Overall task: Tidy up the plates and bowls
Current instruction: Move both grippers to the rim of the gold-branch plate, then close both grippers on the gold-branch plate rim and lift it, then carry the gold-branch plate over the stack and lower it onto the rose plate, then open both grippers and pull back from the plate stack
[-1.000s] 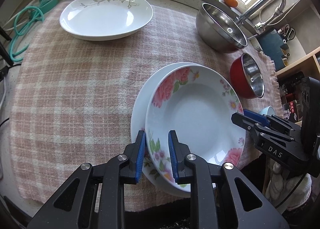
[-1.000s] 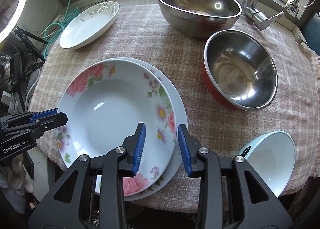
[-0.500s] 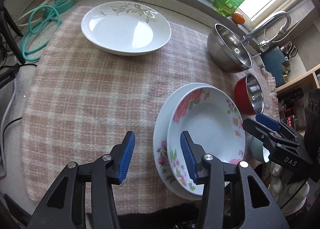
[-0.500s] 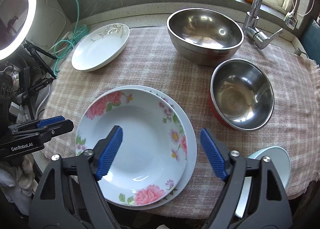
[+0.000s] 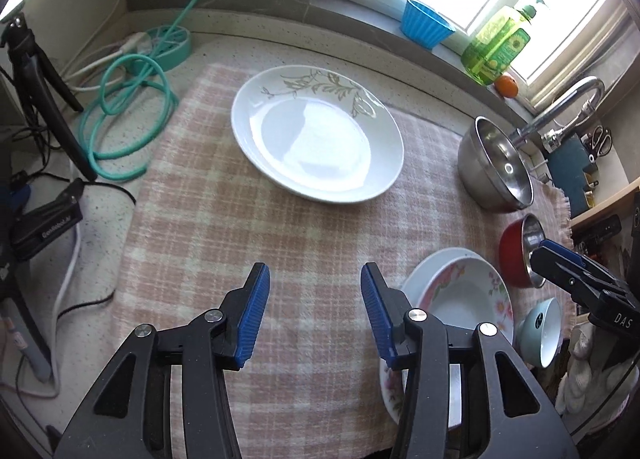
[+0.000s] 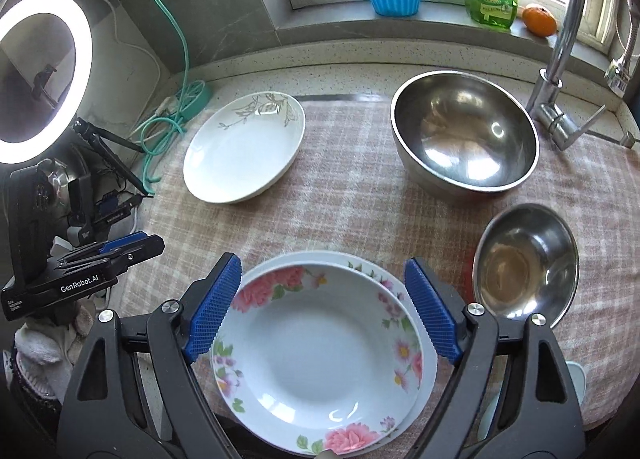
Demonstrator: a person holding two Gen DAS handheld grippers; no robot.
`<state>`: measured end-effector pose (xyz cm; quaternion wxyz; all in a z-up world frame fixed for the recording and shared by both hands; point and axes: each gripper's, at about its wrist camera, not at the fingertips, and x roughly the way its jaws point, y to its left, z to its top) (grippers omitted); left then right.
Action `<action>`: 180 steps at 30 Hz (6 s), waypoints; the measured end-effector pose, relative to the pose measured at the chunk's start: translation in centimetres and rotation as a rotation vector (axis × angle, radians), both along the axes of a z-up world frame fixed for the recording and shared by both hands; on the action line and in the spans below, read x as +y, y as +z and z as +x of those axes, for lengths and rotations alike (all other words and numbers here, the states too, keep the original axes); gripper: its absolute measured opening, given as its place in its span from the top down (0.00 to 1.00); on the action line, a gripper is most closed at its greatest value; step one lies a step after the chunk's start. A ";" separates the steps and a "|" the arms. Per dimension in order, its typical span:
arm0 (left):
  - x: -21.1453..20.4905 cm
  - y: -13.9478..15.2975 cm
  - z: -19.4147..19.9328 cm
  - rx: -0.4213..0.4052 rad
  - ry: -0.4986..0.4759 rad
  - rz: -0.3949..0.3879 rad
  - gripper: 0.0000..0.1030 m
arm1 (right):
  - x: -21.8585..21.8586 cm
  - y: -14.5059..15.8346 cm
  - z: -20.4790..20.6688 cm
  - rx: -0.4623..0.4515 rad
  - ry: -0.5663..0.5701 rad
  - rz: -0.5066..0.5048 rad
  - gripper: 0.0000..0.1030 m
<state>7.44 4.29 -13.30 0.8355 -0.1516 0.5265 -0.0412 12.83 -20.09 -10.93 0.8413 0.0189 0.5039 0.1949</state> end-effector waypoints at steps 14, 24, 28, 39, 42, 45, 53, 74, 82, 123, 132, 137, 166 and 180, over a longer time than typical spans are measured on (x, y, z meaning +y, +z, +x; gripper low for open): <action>4.6 -0.3 6.0 -0.031 0.064 -0.008 0.58 | 2.4 -0.8 7.8 0.077 -0.033 0.150 0.17; 5.9 -2.2 10.5 0.011 0.064 -0.020 0.66 | 4.7 -4.2 13.6 0.173 -0.061 0.169 0.36; 6.6 -3.3 11.9 0.047 0.084 -0.042 0.73 | 5.1 -5.7 15.2 0.212 -0.076 0.176 0.38; 6.6 -5.3 13.3 0.090 0.077 -0.061 0.86 | 7.3 -8.8 17.0 0.279 -0.037 0.133 0.66; 6.5 -5.6 13.5 0.090 0.075 -0.058 0.87 | 7.6 -9.4 17.2 0.292 -0.034 0.123 0.80; 6.6 -5.7 13.8 0.092 0.071 -0.061 0.88 | 7.5 -9.8 17.3 0.307 -0.044 0.120 0.84; 6.5 -5.8 13.9 0.088 0.073 -0.059 0.88 | 8.6 -9.8 16.9 0.288 -0.024 0.071 0.93; 6.0 -1.8 10.3 0.011 0.061 -0.081 0.88 | 5.7 -5.8 12.4 0.279 -0.012 0.132 0.92; 4.3 0.2 8.2 -0.027 0.021 -0.085 0.88 | 3.5 -4.1 9.2 0.250 -0.024 0.149 0.92; -7.5 -1.4 -2.1 0.045 -0.184 -0.125 0.88 | -8.9 -6.6 -6.1 0.256 -0.186 0.100 0.92; -8.3 -2.0 -2.5 0.063 -0.201 -0.113 0.88 | -8.8 -7.3 -6.9 0.259 -0.180 0.056 0.92; -8.5 -2.4 -2.5 0.075 -0.201 -0.116 0.88 | -8.7 -7.5 -7.0 0.252 -0.176 0.033 0.92; -9.1 -2.8 -2.2 0.092 -0.225 -0.065 0.88 | -7.1 -7.4 -6.9 0.213 -0.116 -0.053 0.75; -9.8 -2.7 -2.3 0.080 -0.252 0.003 0.83 | -7.1 -7.3 -6.7 0.210 -0.115 -0.042 0.73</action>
